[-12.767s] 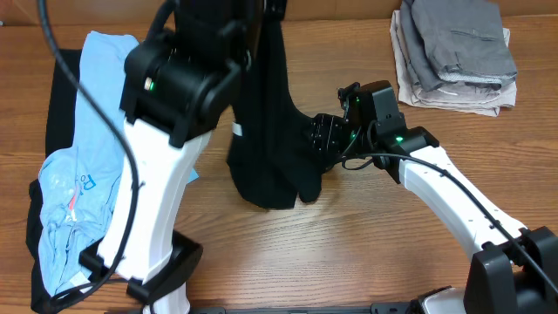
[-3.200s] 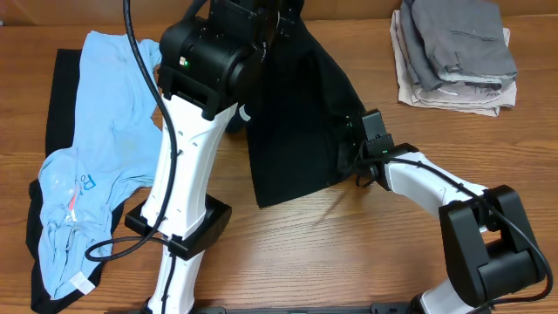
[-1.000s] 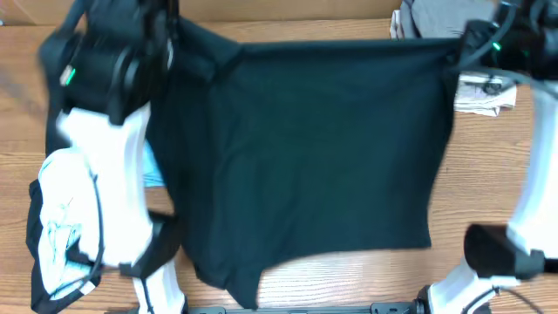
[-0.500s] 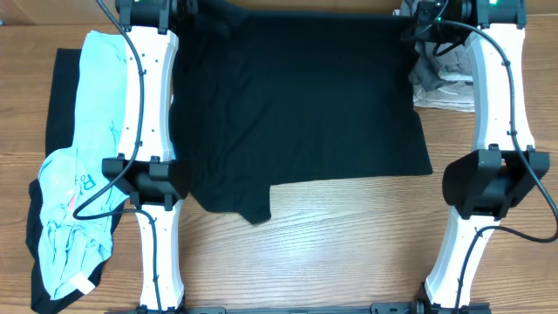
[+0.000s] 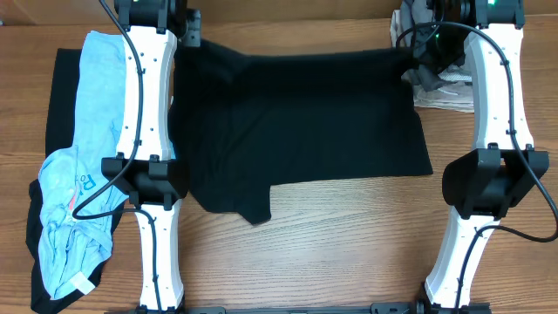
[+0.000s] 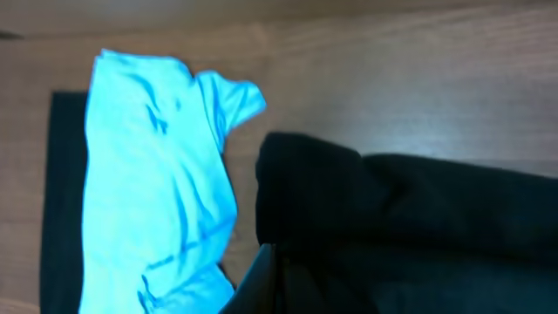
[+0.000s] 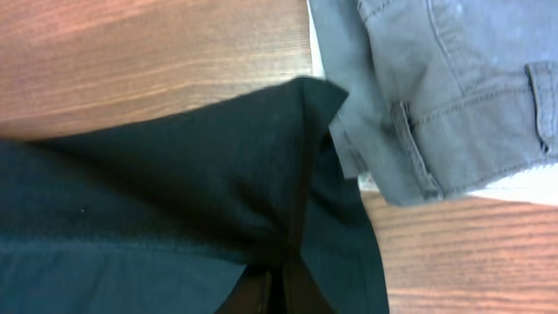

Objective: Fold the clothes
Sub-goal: 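Release the black shirt and raise both grippers away, then grasp the black shirt's near edge with both grippers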

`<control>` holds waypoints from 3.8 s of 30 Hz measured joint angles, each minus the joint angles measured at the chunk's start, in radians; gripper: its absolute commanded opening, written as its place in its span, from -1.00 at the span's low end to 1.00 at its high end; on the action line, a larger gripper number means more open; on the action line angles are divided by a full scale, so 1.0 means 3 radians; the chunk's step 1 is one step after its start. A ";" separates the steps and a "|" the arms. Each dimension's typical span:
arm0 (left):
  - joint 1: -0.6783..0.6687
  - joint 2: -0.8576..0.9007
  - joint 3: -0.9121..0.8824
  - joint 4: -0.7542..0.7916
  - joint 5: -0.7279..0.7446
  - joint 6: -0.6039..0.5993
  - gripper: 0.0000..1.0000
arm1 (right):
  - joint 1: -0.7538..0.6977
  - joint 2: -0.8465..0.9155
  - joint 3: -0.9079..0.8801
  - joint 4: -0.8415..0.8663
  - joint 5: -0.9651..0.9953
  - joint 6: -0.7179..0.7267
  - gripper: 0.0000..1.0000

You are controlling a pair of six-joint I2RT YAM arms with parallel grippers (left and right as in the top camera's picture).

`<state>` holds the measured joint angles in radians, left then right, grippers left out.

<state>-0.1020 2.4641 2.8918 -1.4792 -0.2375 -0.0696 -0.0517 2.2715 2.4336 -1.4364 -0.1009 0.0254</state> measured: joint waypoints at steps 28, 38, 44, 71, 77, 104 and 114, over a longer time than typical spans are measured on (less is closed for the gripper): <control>0.0023 0.0777 -0.0001 -0.0343 0.0071 0.0071 1.00 | -0.0001 0.0000 -0.1188 0.0350 0.0004 0.0014 0.43; 0.0038 0.0189 0.0000 -0.0421 0.0100 0.0079 1.00 | -0.0004 -0.0263 -0.0979 -0.0167 0.0001 0.0055 0.47; 0.0043 -0.0870 0.0058 -0.0632 0.0286 0.0078 1.00 | -0.0006 -0.1259 -0.0833 -0.0454 0.0001 0.0184 0.47; -0.0448 -0.2663 -0.3491 -0.0380 0.0593 -0.0642 0.94 | -0.0010 -0.3067 -0.3217 0.0137 0.0109 0.1301 0.52; -0.0743 -0.2656 -0.4710 0.0415 0.0847 -0.0725 0.74 | -0.0018 -0.3026 -0.3864 0.0637 0.0001 0.1362 0.52; -0.1357 -0.2703 -0.6806 0.2504 0.0753 -0.1423 0.50 | -0.0019 -0.2834 -0.4119 0.1001 -0.0024 0.1383 0.52; -0.1356 -0.2702 -0.6725 0.2513 0.0412 -0.1408 -0.04 | -0.0019 -0.2780 -0.4130 0.1152 -0.0024 0.1382 0.52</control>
<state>-0.5087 1.6535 0.8742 -0.7254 -0.1139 -0.4919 -0.0574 1.4376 1.1946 -1.0908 -0.1081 0.4400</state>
